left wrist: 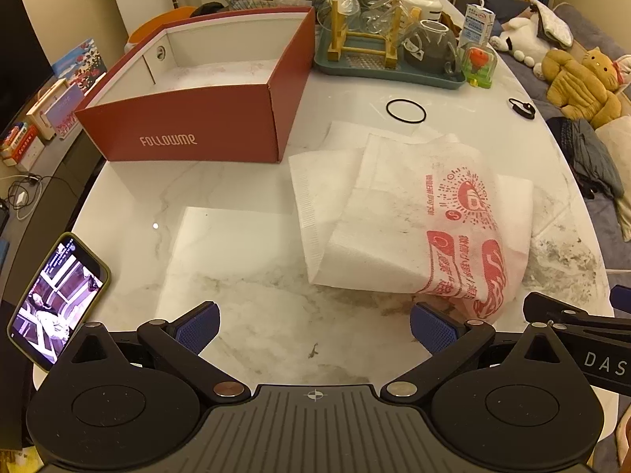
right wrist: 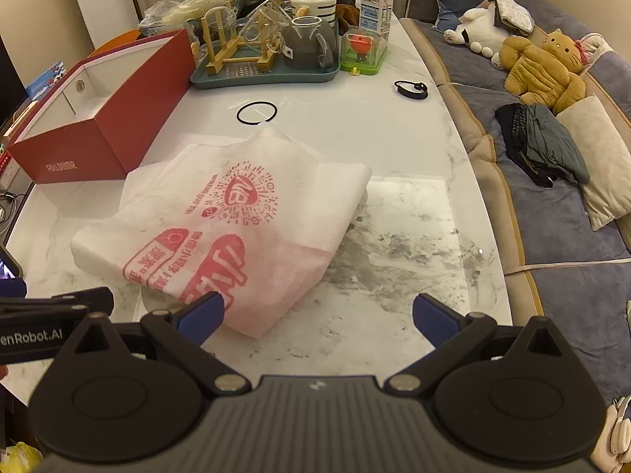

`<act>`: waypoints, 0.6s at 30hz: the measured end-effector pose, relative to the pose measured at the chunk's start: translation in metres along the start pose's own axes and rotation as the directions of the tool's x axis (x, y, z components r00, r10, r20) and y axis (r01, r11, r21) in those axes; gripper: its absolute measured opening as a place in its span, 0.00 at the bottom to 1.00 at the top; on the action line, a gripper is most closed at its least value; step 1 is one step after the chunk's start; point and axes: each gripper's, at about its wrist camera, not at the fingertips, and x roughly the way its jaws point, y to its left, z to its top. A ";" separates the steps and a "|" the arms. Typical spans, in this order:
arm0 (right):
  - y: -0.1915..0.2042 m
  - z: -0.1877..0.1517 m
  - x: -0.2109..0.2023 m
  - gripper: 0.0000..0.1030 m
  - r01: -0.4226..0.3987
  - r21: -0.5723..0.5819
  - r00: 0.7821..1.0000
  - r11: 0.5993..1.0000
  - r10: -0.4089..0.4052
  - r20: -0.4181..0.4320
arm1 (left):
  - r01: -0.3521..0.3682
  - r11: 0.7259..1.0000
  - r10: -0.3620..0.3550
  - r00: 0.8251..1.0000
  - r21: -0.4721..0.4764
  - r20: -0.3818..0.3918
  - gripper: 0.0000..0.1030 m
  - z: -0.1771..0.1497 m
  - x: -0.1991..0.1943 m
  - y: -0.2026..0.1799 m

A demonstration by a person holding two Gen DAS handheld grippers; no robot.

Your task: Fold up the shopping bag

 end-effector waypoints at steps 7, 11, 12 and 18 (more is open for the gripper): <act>0.003 0.000 0.003 1.00 0.000 -0.003 1.000 1.000 0.000 -0.008 | -0.008 1.000 0.007 1.000 -0.001 -0.010 1.00 0.001 0.002 -0.001; 0.003 0.000 0.004 1.00 -0.001 -0.002 1.000 1.000 0.001 -0.011 | -0.011 1.000 0.011 1.000 0.004 -0.012 1.00 0.002 0.003 -0.003; 0.003 0.000 0.004 1.00 -0.001 -0.002 1.000 1.000 0.001 -0.011 | -0.011 1.000 0.011 1.000 0.005 -0.012 1.00 0.002 0.003 -0.004; 0.000 0.000 0.005 1.00 -0.001 -0.001 1.000 1.000 0.001 -0.014 | -0.016 1.000 0.016 1.000 0.009 -0.016 1.00 0.002 0.005 0.000</act>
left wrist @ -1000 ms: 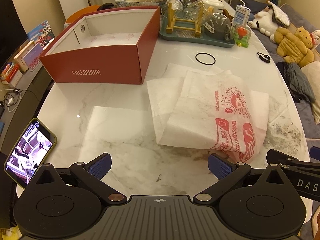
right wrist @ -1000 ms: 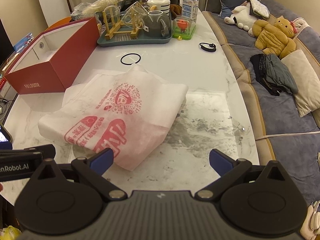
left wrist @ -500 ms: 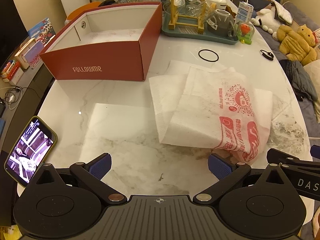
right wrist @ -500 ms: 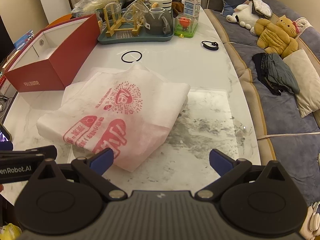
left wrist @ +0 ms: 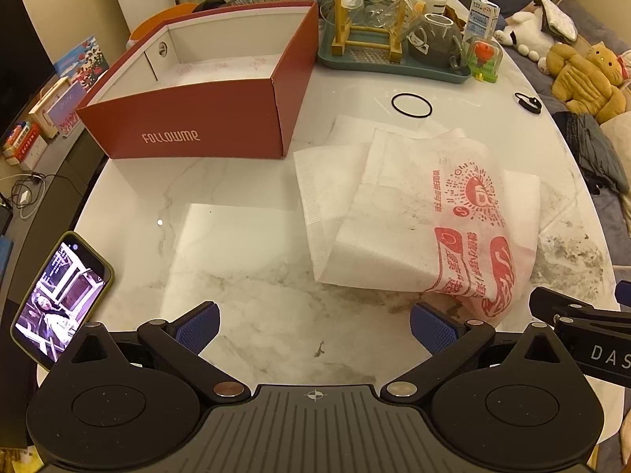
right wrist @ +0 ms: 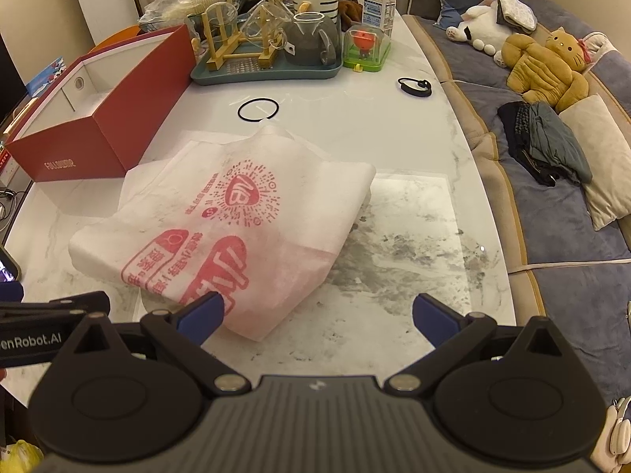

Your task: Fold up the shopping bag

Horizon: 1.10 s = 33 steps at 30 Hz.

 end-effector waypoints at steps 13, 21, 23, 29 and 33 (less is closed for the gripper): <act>0.004 0.007 0.005 1.00 -0.002 -0.008 1.000 1.000 0.002 -0.010 | -0.017 1.000 0.017 1.000 -0.003 -0.006 1.00 0.004 0.004 -0.001; -0.008 0.021 0.013 1.00 -0.156 -0.032 0.987 0.987 0.155 -0.031 | 0.006 0.997 -0.009 0.999 0.079 0.041 1.00 0.008 0.009 0.001; -0.011 0.026 0.015 1.00 -0.216 -0.055 0.976 0.975 0.214 -0.040 | 0.040 0.996 -0.044 0.998 0.079 0.041 1.00 0.006 0.010 0.001; -0.014 0.044 0.024 0.97 -0.379 -0.206 0.925 0.902 0.369 -0.084 | 0.143 0.987 -0.147 0.988 0.078 0.041 1.00 0.002 0.012 0.001; -0.013 0.054 0.033 0.85 -0.406 -0.287 0.914 0.867 0.388 -0.120 | 0.160 0.983 -0.167 0.983 0.090 0.079 1.00 0.004 0.012 -0.004</act>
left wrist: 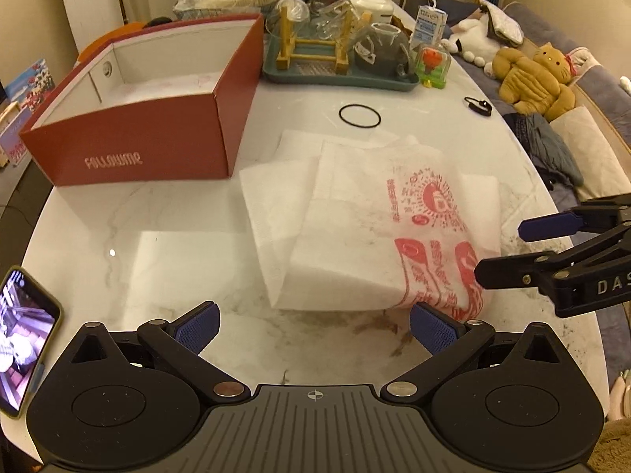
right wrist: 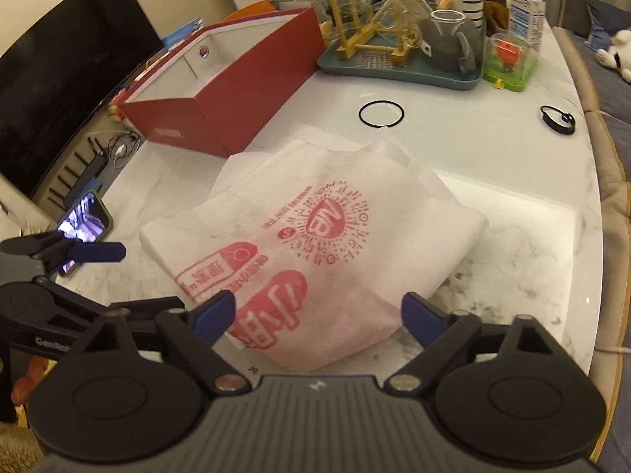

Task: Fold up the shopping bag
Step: 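Reach the right gripper to the bag's edge and close on it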

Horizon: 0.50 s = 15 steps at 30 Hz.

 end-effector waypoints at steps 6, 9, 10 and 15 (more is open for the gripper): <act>0.000 0.008 0.001 0.74 -0.020 -0.125 1.000 0.992 0.018 -0.018 | -0.003 0.999 -0.001 0.997 0.054 0.076 0.94 0.006 -0.001 -0.014; 0.004 0.008 -0.003 0.73 -0.036 -0.174 0.999 0.984 0.034 -0.016 | 0.016 0.997 -0.023 0.996 0.075 0.084 0.61 0.008 0.000 -0.020; 0.006 0.009 -0.004 0.73 -0.042 -0.190 0.999 0.981 0.040 -0.016 | 0.018 0.997 -0.025 0.996 0.077 0.085 0.51 0.008 0.002 -0.020; 0.012 0.010 -0.012 0.73 -0.068 -0.269 0.998 0.961 0.066 -0.016 | 0.029 0.996 -0.036 0.996 0.084 0.086 0.18 0.005 0.007 -0.020</act>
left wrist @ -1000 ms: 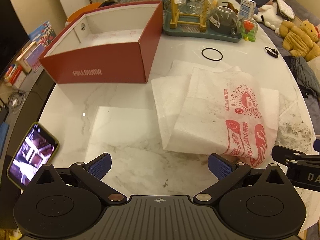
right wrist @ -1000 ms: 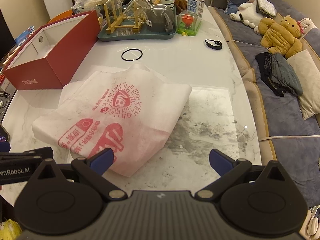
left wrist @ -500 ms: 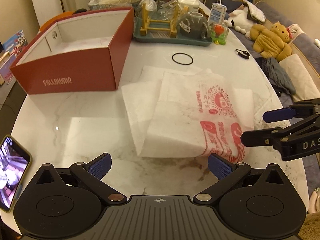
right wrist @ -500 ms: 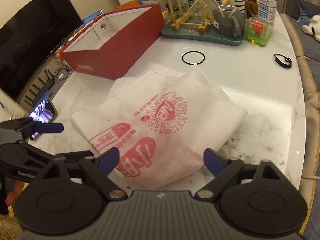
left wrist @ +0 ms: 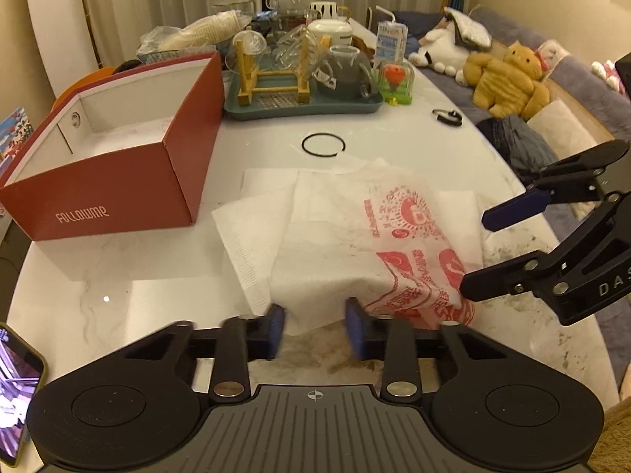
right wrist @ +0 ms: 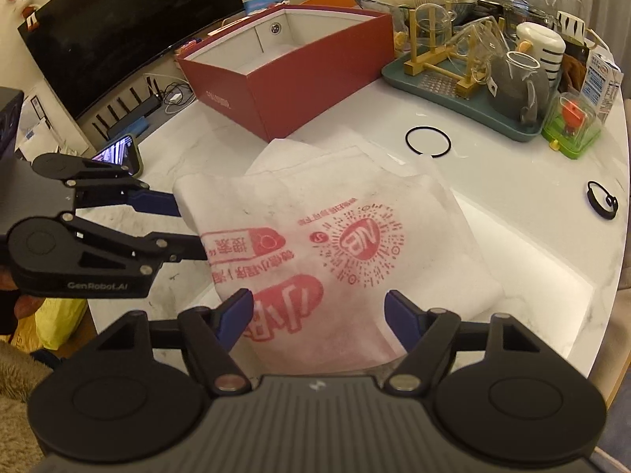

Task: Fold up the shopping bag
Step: 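Reach the right gripper to the bag's edge and close on it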

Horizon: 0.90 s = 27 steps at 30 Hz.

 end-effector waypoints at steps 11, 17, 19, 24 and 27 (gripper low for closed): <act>0.028 -0.005 -0.016 0.63 0.044 -0.301 0.997 0.953 -0.022 0.075 | -0.082 0.992 0.055 0.964 0.093 0.261 0.11 0.003 -0.066 0.008; 0.079 0.007 -0.018 0.60 0.109 -0.485 0.984 0.868 -0.024 0.178 | -0.077 0.990 0.039 0.952 0.115 0.302 0.11 -0.006 -0.087 0.010; 0.095 0.013 -0.011 0.35 0.135 -0.534 0.984 0.835 -0.049 0.173 | -0.091 0.990 0.056 0.957 0.112 0.284 0.12 -0.012 -0.090 0.016; 0.109 0.029 0.023 0.17 0.077 -0.538 0.996 0.839 -0.091 0.001 | -0.126 0.986 0.097 0.967 0.107 0.236 0.12 -0.026 -0.098 0.029; 0.100 0.039 0.016 0.71 0.033 -0.476 0.999 0.879 -0.030 0.014 | -0.143 0.988 0.129 0.973 0.061 0.191 0.12 -0.039 -0.094 0.043</act>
